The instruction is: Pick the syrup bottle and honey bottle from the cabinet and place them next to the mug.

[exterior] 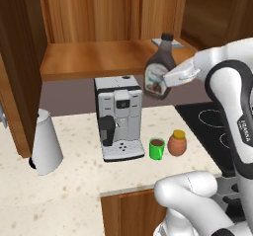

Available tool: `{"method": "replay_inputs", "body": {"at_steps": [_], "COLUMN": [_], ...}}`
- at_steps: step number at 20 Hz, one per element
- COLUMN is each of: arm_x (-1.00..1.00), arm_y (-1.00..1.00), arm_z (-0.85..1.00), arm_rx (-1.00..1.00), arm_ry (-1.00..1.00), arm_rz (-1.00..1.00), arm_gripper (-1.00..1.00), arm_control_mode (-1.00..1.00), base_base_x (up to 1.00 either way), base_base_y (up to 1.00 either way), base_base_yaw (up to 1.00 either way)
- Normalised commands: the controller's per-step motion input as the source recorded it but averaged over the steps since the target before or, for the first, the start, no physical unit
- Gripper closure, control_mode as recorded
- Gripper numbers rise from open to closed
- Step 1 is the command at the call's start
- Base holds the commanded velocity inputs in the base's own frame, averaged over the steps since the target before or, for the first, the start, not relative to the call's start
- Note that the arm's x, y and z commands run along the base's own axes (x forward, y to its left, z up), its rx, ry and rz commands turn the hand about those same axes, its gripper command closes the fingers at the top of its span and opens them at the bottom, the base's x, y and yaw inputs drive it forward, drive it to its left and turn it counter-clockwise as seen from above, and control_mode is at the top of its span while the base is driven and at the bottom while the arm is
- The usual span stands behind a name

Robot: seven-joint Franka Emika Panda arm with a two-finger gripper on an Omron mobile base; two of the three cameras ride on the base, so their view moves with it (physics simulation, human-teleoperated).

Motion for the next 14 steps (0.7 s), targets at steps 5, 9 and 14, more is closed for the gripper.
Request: {"method": "replay_inputs", "body": {"at_steps": [5, 9, 14], "arm_x": [-0.4, -0.39, -0.31], "arm_y": [-0.13, -0.13, -0.07], "arm_z": [-0.6, -0.54, -0.47], "arm_rx": [0.0, 0.0, 0.0], "arm_ry": [0.0, 0.0, 0.0], "arm_rz": [0.0, 0.01, 0.03], "arm_gripper": [1.0, 1.0, 1.0], "arm_control_mode": [-1.0, -1.0, -1.0], "base_base_x": [0.0, 0.0, 0.0], "base_base_y": [0.0, 0.0, 0.0], "base_base_yaw": [0.0, 0.0, 0.0]}}
